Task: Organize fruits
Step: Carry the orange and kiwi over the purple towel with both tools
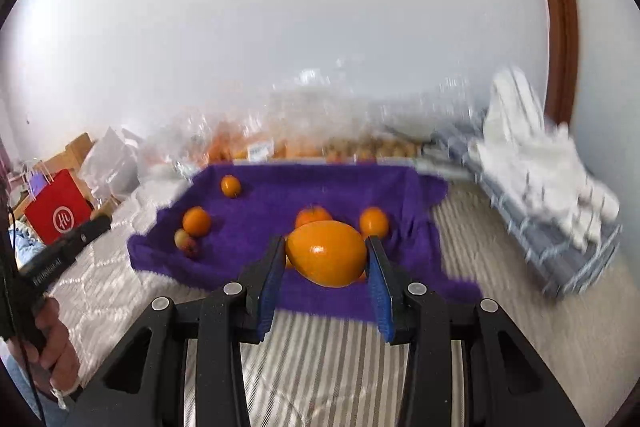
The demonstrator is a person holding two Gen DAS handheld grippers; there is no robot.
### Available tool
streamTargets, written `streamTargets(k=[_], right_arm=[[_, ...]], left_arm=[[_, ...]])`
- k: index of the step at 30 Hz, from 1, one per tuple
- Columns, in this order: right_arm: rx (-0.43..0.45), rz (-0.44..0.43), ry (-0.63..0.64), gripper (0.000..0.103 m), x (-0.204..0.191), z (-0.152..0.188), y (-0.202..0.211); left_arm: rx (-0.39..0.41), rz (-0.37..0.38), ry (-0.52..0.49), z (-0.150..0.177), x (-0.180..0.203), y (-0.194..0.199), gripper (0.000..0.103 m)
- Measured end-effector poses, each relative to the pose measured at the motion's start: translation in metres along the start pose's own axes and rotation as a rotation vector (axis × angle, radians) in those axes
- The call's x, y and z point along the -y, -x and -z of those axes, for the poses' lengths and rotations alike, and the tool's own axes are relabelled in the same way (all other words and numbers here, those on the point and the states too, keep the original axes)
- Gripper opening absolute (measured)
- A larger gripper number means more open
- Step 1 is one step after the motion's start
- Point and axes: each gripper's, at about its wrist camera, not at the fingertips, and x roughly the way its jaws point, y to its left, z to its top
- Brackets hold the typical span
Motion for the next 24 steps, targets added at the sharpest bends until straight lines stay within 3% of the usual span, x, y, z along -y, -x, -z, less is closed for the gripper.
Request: streamTargets(k=[7,14,19,24], right_arm=[[0.062,-0.035,0.052,0.04,-0.007,-0.039,0.006],[0.087,-0.042,0.015,0.04,-0.002,-0.061,-0.026],[0.054,-0.039,0.002,0.039,0.003,-0.069,-0.064],[-0.039,-0.053,-0.032,0.038,0.016,-0.052,-0.102]], left_arm=[[-0.028,-0.028,-0.017,-0.022,-0.004,-0.004,0.025],[-0.018,-0.024,0.03,-0.053,-0.008,-0.037,0.025],[-0.064,-0.023,0.054,-0.06,-0.006,-0.087,0.025],[-0.138,-0.004,0.071,-0.048,-0.005,-0.129,0.025]])
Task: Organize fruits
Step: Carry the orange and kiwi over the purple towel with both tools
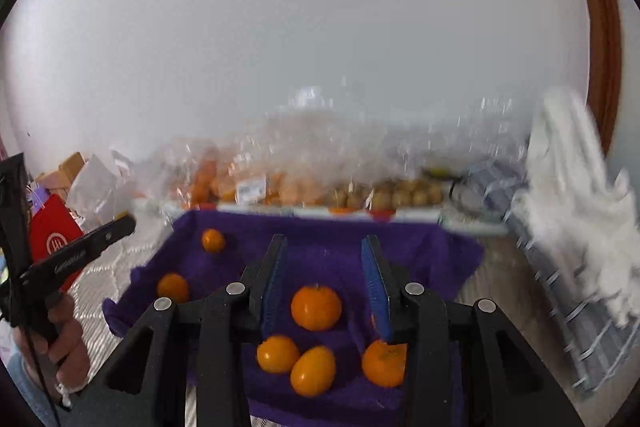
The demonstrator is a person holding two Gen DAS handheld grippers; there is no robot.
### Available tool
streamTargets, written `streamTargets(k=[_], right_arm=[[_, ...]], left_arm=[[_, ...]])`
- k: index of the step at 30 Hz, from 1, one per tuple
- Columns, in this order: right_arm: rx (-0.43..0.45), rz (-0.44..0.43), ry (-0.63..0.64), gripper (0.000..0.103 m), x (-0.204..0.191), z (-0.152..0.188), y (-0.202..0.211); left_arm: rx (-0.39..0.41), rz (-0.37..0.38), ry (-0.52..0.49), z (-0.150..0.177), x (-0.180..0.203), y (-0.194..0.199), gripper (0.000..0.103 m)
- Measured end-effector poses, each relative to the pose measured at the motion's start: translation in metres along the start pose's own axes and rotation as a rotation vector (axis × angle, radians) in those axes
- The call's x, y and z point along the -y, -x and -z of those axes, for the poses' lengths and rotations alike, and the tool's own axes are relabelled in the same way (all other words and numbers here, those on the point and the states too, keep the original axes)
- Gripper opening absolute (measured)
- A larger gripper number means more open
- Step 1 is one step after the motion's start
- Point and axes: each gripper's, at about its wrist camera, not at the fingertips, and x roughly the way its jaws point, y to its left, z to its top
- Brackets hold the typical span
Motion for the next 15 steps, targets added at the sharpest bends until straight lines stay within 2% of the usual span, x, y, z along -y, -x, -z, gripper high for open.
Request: streamTargets(k=[4,9,13,15], right_arm=[[-0.055,0.012,0.009,0.038,0.005,0.012,-0.014],[-0.166,-0.008,0.022,0.038,0.007,0.027,-0.032],[-0.269,0.008,0.112,0.038,0.001,0.037,-0.042],[-0.28,0.012,0.173,0.038,-0.005,0.04,-0.041]], left_arm=[[-0.058,-0.015,-0.042,0.011,0.002,-0.02,0.025],[-0.1,-0.016,-0.07,0.016,0.003,-0.032,0.025],[-0.108,-0.028,-0.079,0.021,0.003,-0.037,0.025],[-0.111,-0.023,-0.076,0.022,0.003,-0.04,0.025]])
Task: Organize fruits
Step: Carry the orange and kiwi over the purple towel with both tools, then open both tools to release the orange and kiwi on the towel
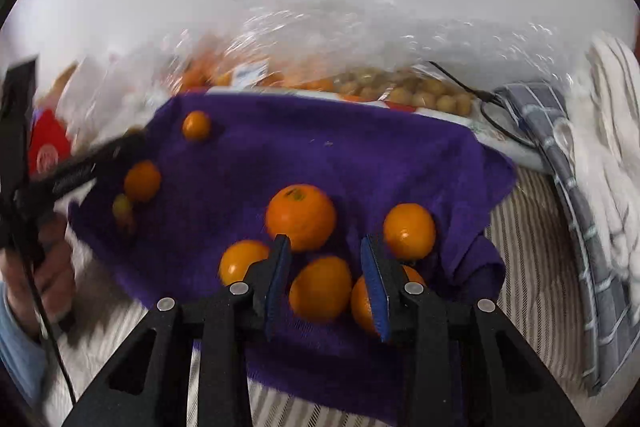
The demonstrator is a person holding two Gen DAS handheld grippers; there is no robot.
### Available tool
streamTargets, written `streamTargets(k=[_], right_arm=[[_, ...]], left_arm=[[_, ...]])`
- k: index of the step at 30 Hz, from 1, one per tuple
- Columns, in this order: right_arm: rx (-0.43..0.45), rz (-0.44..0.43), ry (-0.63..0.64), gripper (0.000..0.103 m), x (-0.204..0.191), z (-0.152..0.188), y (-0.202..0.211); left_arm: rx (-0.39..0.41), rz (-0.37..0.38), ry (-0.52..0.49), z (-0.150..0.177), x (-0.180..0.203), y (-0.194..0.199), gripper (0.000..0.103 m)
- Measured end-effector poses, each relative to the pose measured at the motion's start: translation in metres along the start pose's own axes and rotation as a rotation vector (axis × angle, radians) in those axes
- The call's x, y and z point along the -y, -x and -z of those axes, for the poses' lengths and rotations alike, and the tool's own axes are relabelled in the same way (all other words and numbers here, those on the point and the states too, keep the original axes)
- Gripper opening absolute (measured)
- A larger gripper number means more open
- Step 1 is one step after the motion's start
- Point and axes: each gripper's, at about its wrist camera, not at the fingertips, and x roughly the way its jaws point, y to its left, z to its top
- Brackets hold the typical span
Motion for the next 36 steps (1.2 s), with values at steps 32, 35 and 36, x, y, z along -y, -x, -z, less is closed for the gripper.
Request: streamTargets(k=[32,35,36], right_arm=[[0.06,0.057,-0.016,0.036,0.007,0.002,0.01],[0.098,0.047,-0.084,0.045,0.017,-0.002,0.023],[0.106,0.046,-0.1,0.047,0.019,-0.004,0.027]], left_arm=[[-0.019,0.068,0.005,0.01,0.002,0.006,0.046],[0.026,0.029,-0.023,0.011,0.005,0.018,0.047],[0.035,0.016,-0.035,0.011,0.007,0.023,0.047]])
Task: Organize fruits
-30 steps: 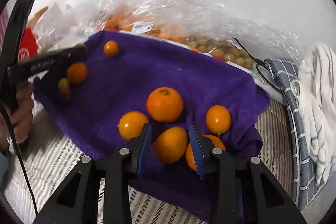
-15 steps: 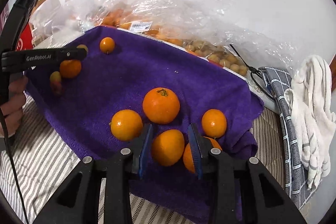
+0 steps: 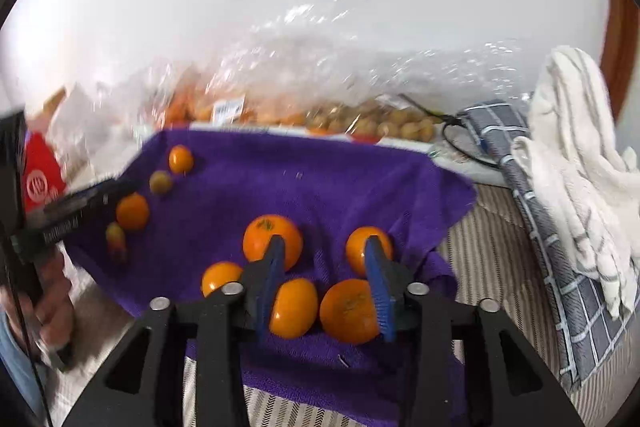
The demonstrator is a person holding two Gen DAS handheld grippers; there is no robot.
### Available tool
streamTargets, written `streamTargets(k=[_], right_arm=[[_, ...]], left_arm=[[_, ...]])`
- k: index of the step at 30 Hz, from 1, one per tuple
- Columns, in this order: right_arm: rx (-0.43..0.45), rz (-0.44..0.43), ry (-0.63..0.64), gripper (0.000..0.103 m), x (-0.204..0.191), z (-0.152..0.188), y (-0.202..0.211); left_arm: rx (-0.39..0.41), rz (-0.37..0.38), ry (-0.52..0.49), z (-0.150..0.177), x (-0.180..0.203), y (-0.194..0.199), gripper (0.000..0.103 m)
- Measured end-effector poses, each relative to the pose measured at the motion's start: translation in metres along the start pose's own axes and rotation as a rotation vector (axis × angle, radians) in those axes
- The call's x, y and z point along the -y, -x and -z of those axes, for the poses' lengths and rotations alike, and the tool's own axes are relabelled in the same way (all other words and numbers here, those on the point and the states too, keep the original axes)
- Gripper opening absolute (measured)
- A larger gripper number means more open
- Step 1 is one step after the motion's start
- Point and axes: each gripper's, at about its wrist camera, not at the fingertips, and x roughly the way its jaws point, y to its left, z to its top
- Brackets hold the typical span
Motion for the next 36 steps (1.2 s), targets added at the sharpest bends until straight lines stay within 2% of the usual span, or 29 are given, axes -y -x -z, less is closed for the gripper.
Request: streamTargets(k=[3,5,7,9,10,11,14,16,18,20,23,26,29,36], right_arm=[[0.026,-0.001,-0.016,0.052,0.0,-0.006,0.012],[0.013,-0.013,-0.023,0.055,-0.004,-0.009,0.021],[0.022,-0.024,-0.062,0.055,-0.006,-0.007,0.035],[0.029,-0.013,-0.097,0.056,-0.009,-0.002,0.055],[0.034,-0.002,-0.104,0.06,-0.012,0.001,0.066],[0.033,0.022,-0.113,0.066,-0.015,0.005,0.077],[0.024,0.045,-0.121,0.068,-0.021,0.018,0.108],[0.018,0.065,-0.124,0.068,-0.026,0.027,0.128],[0.033,0.127,-0.102,0.072,-0.034,0.04,0.148],[0.069,0.181,-0.078,0.084,-0.046,0.055,0.172],[0.123,0.17,-0.079,0.094,-0.056,0.073,0.201],[0.163,0.16,-0.073,0.097,-0.068,0.091,0.23],[0.164,0.168,-0.068,0.099,-0.076,0.105,0.249],[0.172,0.178,-0.101,0.1,-0.076,0.124,0.276]], left_arm=[[0.015,-0.045,-0.029,-0.007,0.009,0.018,0.047],[0.034,-0.076,-0.057,-0.011,0.018,0.036,0.05],[0.048,-0.098,-0.068,-0.01,0.025,0.057,0.06],[0.056,-0.07,-0.083,-0.004,0.031,0.082,0.06],[0.057,-0.067,-0.096,-0.001,0.034,0.093,0.061],[0.06,-0.081,-0.111,0.003,0.037,0.105,0.062],[0.077,-0.111,-0.133,0.013,0.043,0.136,0.066],[0.085,-0.17,-0.122,0.02,0.045,0.159,0.066],[0.102,-0.152,-0.123,0.027,0.047,0.184,0.067],[0.1,-0.144,-0.129,0.032,0.05,0.199,0.071],[0.115,-0.133,-0.147,0.043,0.056,0.231,0.078],[0.135,-0.115,-0.131,0.051,0.058,0.258,0.081],[0.16,-0.088,-0.12,0.058,0.062,0.283,0.084],[0.195,-0.121,-0.143,0.071,0.071,0.31,0.084]])
